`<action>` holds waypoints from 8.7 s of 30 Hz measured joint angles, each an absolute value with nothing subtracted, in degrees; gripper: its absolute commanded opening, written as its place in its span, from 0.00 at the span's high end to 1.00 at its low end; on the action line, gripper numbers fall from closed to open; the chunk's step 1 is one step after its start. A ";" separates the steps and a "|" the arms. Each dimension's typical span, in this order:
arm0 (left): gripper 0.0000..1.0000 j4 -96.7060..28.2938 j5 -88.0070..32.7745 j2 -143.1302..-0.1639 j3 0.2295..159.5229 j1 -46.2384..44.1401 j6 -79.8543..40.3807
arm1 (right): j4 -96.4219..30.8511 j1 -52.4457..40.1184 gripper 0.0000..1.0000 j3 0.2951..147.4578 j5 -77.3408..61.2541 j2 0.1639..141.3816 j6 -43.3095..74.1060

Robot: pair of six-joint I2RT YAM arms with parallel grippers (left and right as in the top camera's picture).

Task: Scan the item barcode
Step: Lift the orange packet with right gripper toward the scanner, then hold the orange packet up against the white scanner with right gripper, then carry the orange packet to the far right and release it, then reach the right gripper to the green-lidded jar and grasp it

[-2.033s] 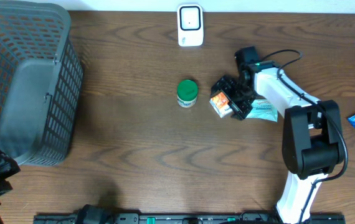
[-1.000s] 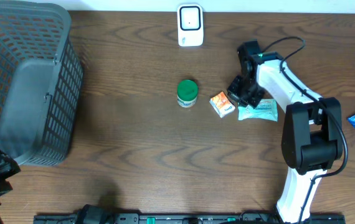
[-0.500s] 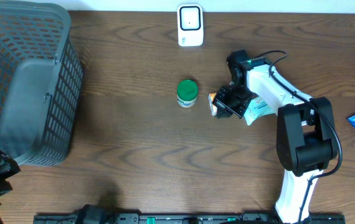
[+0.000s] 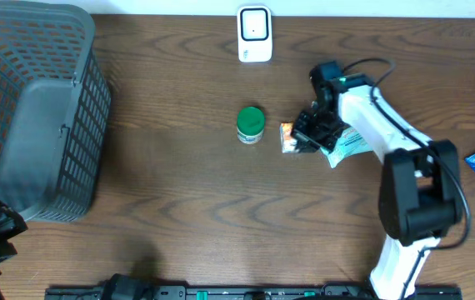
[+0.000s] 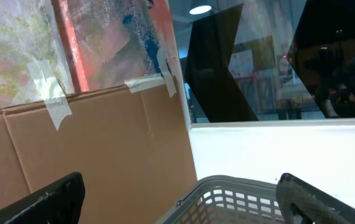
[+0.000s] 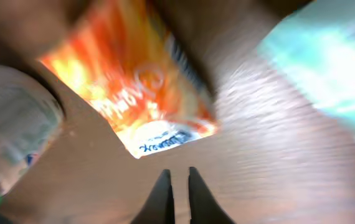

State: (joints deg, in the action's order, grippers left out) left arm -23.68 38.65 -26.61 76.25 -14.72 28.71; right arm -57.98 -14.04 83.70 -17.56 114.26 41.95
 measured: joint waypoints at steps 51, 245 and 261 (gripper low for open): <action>0.02 -22.11 32.88 -25.96 76.25 -1.87 10.81 | -54.59 -24.71 0.01 89.23 -12.80 114.93 18.24; 0.02 -25.43 14.76 -0.27 30.94 -1.58 -9.17 | -49.58 31.64 0.01 100.66 4.38 120.84 19.90; 0.02 -19.11 7.46 -0.27 12.71 -1.58 -13.61 | -62.37 6.52 0.01 100.60 -18.44 106.80 21.78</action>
